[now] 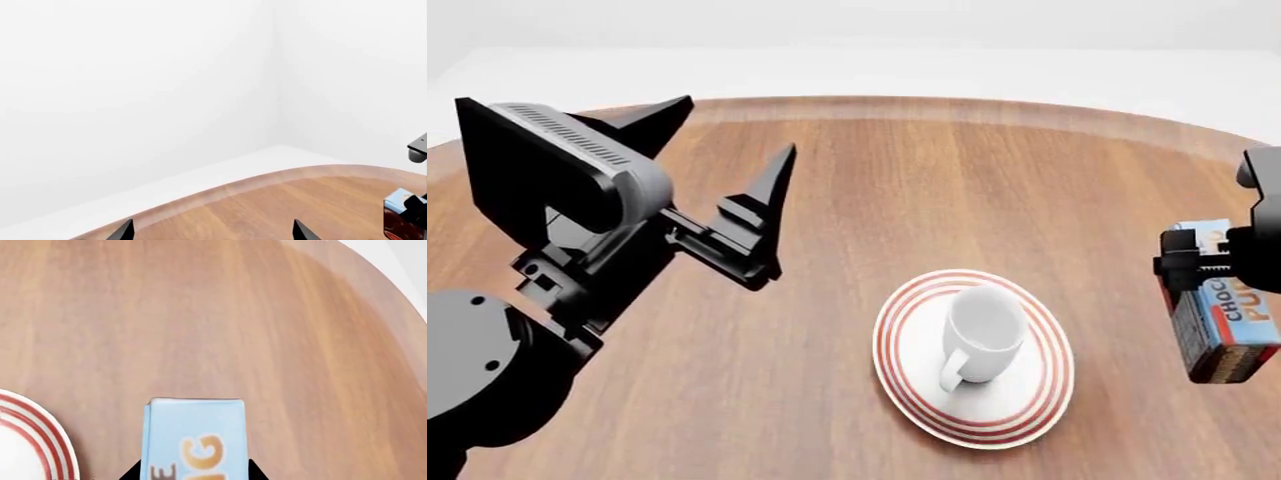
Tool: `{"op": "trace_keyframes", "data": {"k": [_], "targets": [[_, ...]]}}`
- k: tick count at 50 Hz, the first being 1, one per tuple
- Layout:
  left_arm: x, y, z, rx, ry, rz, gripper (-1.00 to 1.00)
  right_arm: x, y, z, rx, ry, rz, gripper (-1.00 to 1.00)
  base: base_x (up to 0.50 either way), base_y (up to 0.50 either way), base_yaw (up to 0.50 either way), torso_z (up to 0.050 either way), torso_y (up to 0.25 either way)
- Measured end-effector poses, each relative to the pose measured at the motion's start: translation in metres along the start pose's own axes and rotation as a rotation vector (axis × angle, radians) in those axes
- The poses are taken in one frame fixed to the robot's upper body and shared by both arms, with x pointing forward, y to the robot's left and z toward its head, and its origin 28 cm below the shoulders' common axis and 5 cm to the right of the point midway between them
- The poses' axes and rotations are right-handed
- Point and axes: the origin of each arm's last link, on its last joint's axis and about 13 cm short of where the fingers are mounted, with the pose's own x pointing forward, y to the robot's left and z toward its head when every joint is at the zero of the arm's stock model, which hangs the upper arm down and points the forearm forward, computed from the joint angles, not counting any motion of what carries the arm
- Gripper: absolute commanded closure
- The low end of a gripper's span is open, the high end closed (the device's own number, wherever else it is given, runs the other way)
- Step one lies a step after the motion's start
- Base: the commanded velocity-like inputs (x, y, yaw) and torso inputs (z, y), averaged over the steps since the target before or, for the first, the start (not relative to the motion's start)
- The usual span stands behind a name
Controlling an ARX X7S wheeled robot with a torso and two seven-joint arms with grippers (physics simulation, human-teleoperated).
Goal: Pick up the white mug and put it on the plate, and put the chocolate pudding to the right of the plate.
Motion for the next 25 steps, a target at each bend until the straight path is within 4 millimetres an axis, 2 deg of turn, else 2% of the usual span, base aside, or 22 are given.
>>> {"op": "trace_keyframes", "data": {"k": [25], "targets": [[0.002, -0.002, -0.002, -0.003, 0.005, -0.008, -1.0, 0.019, -0.003, -0.015, 0.067, 0.04, 0.0, 1.0, 0.0, 0.0, 0.0, 0.0, 0.0]]}}
